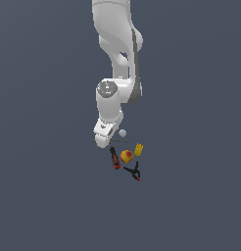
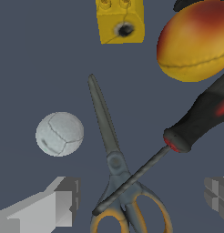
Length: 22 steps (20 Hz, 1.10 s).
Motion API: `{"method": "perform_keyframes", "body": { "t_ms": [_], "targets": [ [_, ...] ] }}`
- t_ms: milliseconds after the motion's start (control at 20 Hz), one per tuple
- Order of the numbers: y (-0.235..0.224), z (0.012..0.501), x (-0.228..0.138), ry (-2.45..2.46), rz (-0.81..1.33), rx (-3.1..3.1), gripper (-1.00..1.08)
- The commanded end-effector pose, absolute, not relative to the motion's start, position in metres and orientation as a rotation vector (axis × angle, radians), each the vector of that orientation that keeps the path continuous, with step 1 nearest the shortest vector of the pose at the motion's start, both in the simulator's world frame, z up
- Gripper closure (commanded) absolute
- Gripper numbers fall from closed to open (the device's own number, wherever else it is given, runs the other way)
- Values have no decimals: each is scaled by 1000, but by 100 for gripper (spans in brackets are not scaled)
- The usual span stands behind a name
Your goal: Pick up a designated object from a clutter of objects.
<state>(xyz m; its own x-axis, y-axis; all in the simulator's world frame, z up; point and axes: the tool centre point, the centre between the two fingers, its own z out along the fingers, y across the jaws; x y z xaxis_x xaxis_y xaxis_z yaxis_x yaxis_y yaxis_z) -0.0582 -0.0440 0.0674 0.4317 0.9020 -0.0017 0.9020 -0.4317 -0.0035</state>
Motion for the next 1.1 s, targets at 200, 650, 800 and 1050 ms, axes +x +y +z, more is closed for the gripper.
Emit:
{"method": "perform_keyframes", "body": {
  "t_ms": [200, 650, 800, 1050],
  "targets": [
    [-46, 59, -64, -1745, 0, -2612, -92],
    [-46, 52, -64, -1747, 1, -2610, -92],
    [-46, 42, -65, -1749, 1, -2610, -92],
    [-46, 20, -65, -1751, 0, -2608, -92]
  ]
}}
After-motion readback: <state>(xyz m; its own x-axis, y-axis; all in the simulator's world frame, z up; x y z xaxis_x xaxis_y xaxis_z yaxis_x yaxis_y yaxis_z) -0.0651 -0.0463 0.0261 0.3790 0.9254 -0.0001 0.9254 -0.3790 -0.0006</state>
